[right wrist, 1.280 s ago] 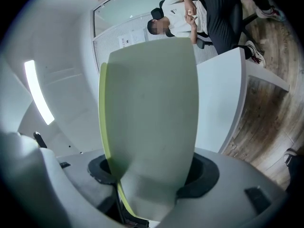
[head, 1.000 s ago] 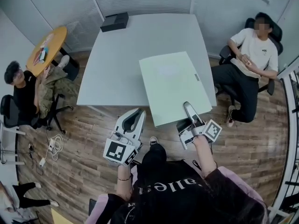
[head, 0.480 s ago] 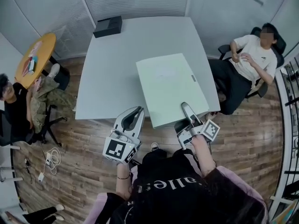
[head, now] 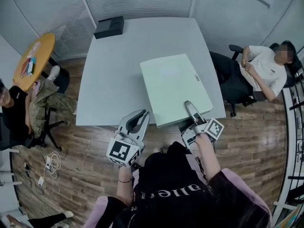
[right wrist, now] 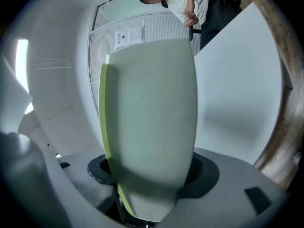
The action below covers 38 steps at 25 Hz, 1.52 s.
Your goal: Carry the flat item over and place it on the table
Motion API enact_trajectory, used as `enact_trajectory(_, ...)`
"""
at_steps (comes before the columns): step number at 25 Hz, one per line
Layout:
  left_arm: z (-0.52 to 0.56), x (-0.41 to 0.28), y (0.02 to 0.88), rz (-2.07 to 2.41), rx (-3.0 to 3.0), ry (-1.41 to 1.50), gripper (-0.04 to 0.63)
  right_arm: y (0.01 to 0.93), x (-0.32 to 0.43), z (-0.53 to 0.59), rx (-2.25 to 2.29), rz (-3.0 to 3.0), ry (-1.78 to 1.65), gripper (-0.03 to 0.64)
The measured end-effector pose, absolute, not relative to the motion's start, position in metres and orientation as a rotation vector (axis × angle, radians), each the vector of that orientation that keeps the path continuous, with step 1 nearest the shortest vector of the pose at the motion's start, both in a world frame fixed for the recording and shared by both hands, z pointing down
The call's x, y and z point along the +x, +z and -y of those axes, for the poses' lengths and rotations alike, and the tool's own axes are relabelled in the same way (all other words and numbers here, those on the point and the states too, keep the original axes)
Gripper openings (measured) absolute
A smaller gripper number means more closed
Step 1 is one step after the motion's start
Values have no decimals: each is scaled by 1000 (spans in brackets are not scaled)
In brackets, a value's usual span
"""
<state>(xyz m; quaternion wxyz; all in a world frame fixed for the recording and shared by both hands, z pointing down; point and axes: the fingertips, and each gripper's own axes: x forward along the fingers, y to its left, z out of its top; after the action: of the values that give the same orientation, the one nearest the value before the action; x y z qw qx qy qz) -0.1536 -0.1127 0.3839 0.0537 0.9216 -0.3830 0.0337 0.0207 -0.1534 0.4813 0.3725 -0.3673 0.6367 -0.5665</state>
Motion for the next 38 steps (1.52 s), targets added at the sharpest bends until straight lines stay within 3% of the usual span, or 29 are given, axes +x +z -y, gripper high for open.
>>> enact_trajectory(17,251,-134,413,1250,2731,225,52,536,35,325,-992,-1697,-1618,316)
enact_trajectory(20,278,-127,420,1228,2725,272,182,549,29,362,-991,-1698,-1668,316)
enact_trajectory(21,287,-123,424,1224,2728,291,195,550,25,374,-978,-1691,-1685,316)
enact_trajectory(30,314,-77,495,1175,2688,526,242,596,22,409,-971,-1653,-1790,316)
enact_trajectory(38,360,-95,539,1217,2583,638,245,629,8,444,-1034,-1679,-1868,314)
